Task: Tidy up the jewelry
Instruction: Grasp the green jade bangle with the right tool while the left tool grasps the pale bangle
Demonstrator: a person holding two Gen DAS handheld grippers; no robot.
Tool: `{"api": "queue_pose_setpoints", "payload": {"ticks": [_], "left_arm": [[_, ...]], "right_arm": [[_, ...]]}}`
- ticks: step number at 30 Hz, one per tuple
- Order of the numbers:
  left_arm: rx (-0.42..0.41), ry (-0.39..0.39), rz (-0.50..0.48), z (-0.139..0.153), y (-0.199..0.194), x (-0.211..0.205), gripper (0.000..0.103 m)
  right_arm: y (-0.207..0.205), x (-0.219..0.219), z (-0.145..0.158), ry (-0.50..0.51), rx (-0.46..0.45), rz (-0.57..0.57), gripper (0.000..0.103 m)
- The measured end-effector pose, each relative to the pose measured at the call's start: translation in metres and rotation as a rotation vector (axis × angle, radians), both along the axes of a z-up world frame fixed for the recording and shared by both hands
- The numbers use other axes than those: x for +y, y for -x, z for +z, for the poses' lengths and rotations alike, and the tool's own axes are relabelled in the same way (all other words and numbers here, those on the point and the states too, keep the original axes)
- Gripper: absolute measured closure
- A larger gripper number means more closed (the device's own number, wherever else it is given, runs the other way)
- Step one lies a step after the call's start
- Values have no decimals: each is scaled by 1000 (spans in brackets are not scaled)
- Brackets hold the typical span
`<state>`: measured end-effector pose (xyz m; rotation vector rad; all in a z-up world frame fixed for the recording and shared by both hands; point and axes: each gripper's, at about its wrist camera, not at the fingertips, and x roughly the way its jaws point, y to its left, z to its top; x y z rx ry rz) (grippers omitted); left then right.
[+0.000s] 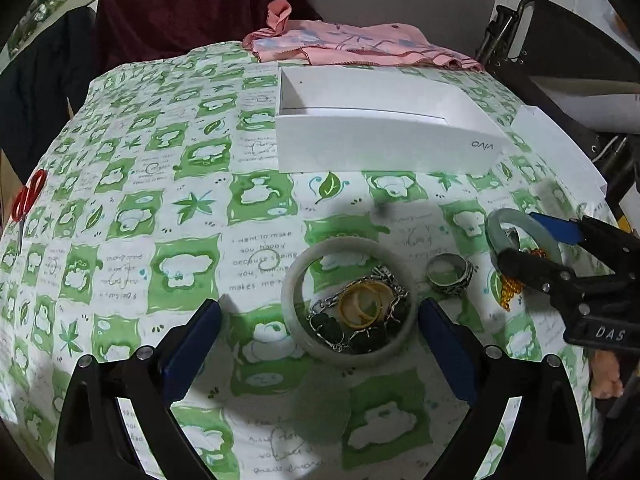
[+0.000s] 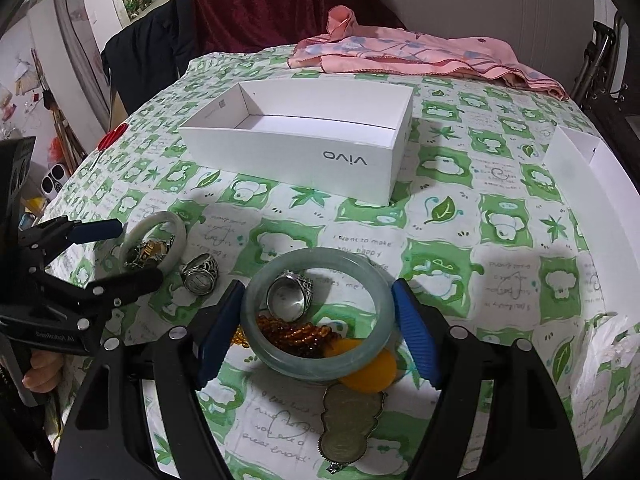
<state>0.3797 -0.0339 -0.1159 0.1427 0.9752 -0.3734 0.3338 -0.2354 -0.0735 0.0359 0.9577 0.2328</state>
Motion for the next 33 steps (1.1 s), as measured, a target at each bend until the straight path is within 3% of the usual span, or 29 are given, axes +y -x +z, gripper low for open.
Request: {"api": "queue_pose_setpoints", "payload": {"ticks": [1, 7, 15, 26, 33], "left_arm": [[-4, -7, -11, 0, 1, -3, 7], [-45, -27, -56, 2, 11, -14, 34], [-54, 67, -19, 11, 10, 1, 34], [-117, 84, 13, 23, 13, 8, 34], [-117, 88, 32, 23, 11, 13, 34]], "right_arm": [[1, 1, 0, 5, -1, -2, 32], [3, 1, 0, -2, -15, -12, 34], [6, -7, 6, -45, -46, -29, 34], [10, -9, 12, -63, -78, -36, 34], [10, -12, 14, -68, -82, -44, 34]]}}
